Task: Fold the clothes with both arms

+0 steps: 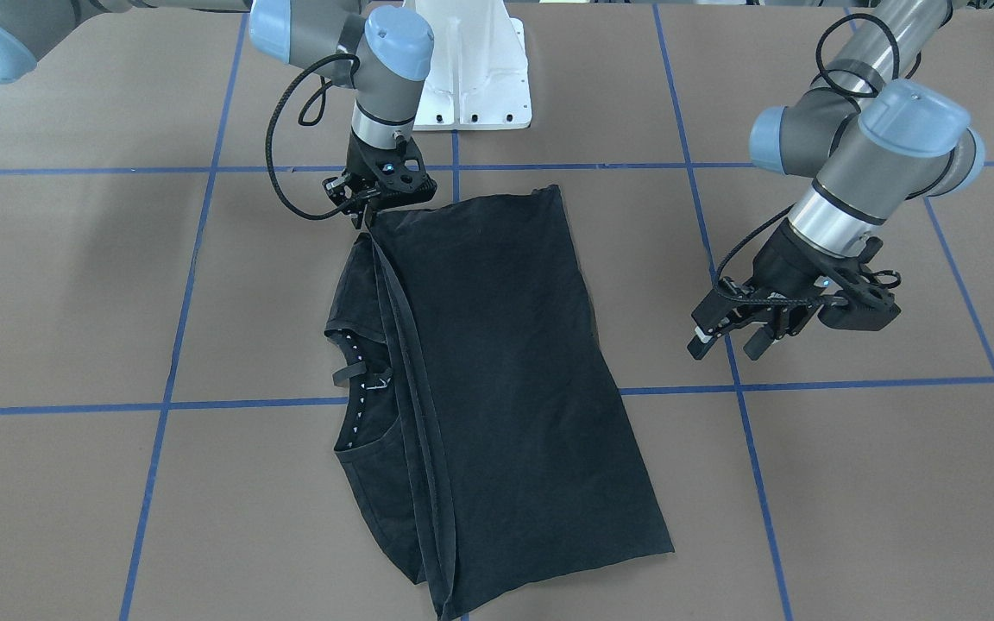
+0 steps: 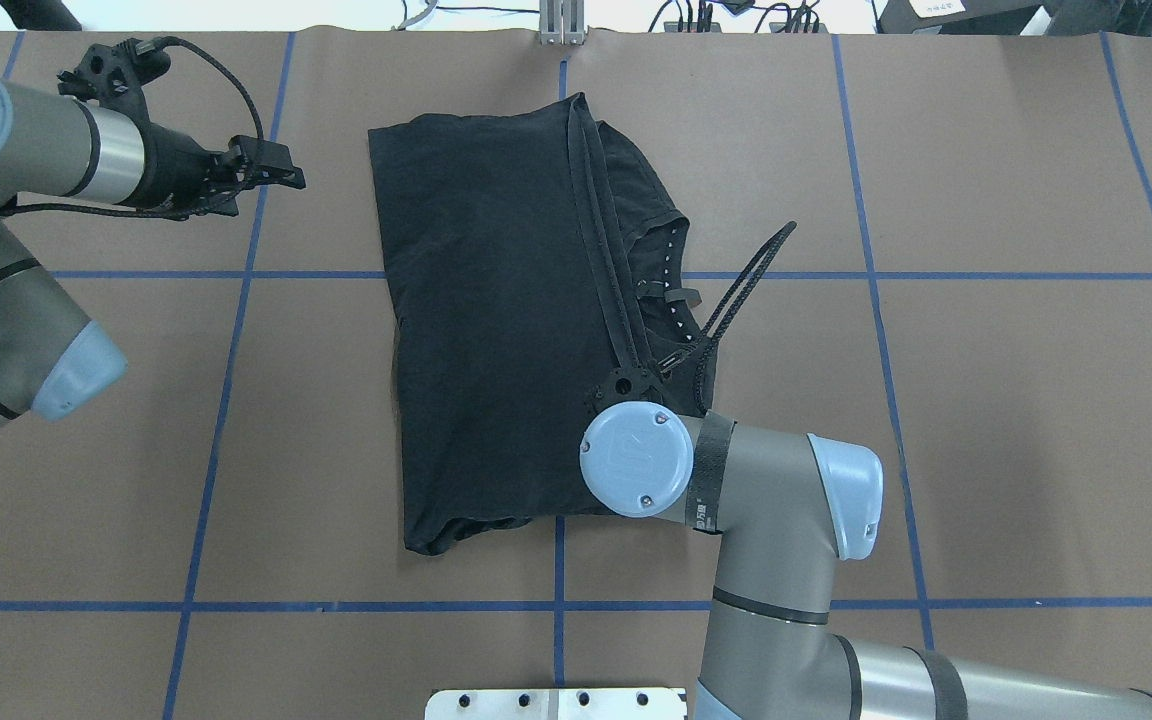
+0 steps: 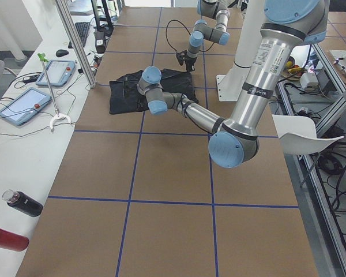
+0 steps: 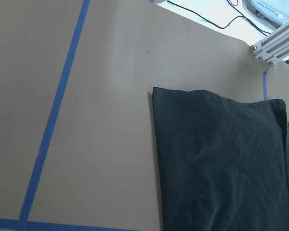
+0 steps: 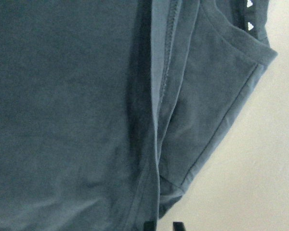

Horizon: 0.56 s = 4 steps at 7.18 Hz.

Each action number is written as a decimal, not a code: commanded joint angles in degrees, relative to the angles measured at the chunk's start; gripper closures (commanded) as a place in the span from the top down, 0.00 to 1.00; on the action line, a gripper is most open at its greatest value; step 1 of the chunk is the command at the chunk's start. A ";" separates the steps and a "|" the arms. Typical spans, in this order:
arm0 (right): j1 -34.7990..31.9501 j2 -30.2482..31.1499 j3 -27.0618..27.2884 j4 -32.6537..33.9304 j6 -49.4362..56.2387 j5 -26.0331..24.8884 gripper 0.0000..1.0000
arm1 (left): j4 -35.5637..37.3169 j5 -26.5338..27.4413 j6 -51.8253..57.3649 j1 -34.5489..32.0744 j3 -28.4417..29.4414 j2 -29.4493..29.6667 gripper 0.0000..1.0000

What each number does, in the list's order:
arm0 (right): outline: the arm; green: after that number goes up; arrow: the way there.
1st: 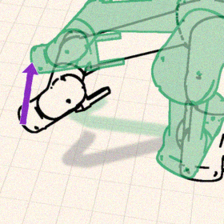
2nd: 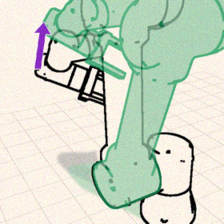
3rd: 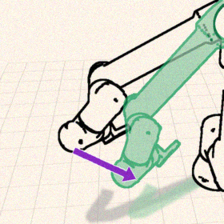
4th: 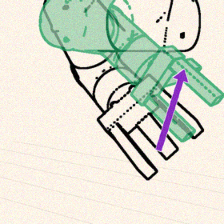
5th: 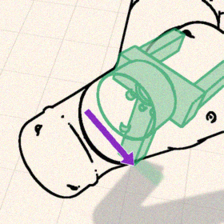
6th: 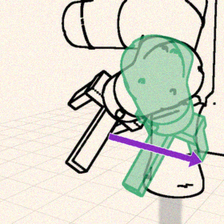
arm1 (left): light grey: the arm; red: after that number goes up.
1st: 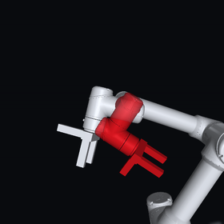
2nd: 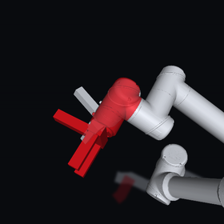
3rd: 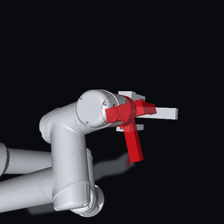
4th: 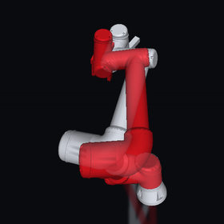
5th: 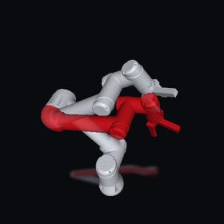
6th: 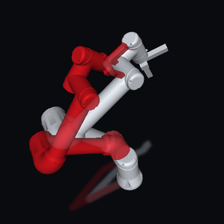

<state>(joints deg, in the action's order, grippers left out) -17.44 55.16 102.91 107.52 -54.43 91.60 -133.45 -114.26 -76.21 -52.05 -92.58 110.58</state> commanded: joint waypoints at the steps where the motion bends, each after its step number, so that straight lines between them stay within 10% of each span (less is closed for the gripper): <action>1: -1.89 0.91 0.79 -4.40 -3.92 3.31 0.46 | 0.03 0.00 -0.08 0.02 -0.23 -0.01 0.98; 4: -2.16 8.52 2.37 -20.17 -32.30 4.46 0.53 | 0.03 0.09 -0.08 0.02 -0.15 -0.01 0.98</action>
<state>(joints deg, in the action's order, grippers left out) -19.47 59.80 104.65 95.65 -73.71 95.55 -133.42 -114.24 -76.29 -52.03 -92.80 110.57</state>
